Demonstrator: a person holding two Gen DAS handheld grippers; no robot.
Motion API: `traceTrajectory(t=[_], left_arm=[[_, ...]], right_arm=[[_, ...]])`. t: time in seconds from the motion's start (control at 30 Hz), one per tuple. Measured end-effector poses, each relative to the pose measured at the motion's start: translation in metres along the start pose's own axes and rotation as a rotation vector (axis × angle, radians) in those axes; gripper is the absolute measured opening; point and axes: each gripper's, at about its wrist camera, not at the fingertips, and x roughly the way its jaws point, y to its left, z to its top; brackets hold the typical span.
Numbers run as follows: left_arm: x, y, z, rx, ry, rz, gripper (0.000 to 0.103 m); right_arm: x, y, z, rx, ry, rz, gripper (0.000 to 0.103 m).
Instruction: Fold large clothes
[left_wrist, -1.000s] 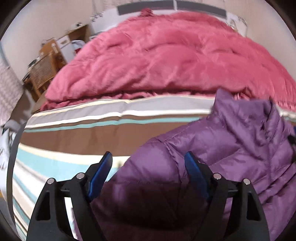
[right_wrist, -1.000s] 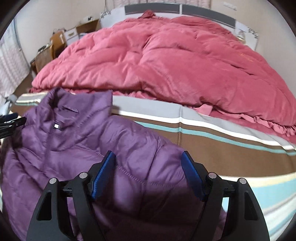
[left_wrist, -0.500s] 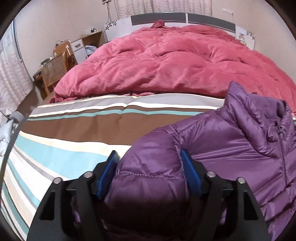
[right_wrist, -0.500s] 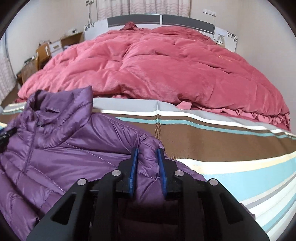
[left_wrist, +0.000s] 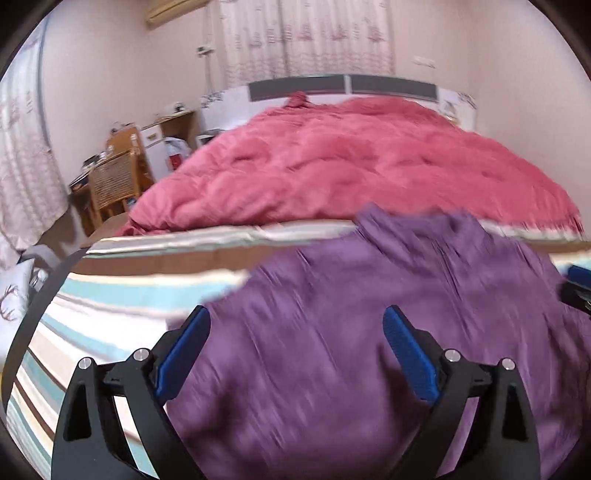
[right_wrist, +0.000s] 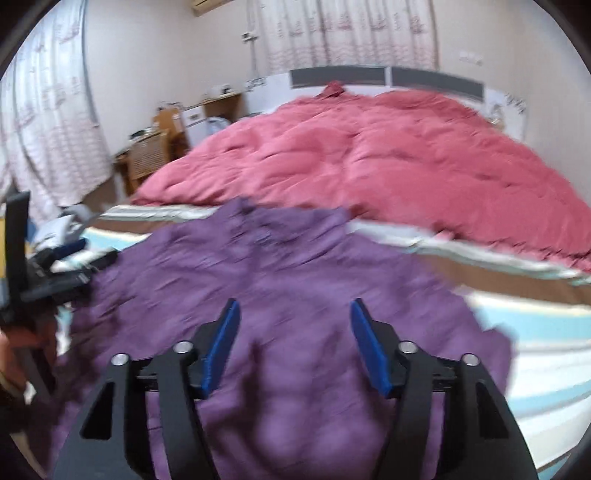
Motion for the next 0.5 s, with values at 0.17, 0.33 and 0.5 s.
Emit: traceTrajectory(t=[0.17, 0.33, 0.5], left_arm=[[0.029, -0.018, -0.028, 0.110, 0.057, 0.055, 0.096], [0.049, -0.006, -0.027, 0.032, 0.141, -0.016, 0.100], [0.016, 0.014, -0.029, -0.041, 0.129, -0.039, 0.101]], right_arm=[[0.033, 0.008, -0.029, -0.038, 0.085, -0.141, 0.050], [0.049, -0.019, -0.034, 0.073, 0.113, -0.105, 0.052], [0.010, -0.028, -0.036, 0.166, 0.090, -0.025, 0.065]])
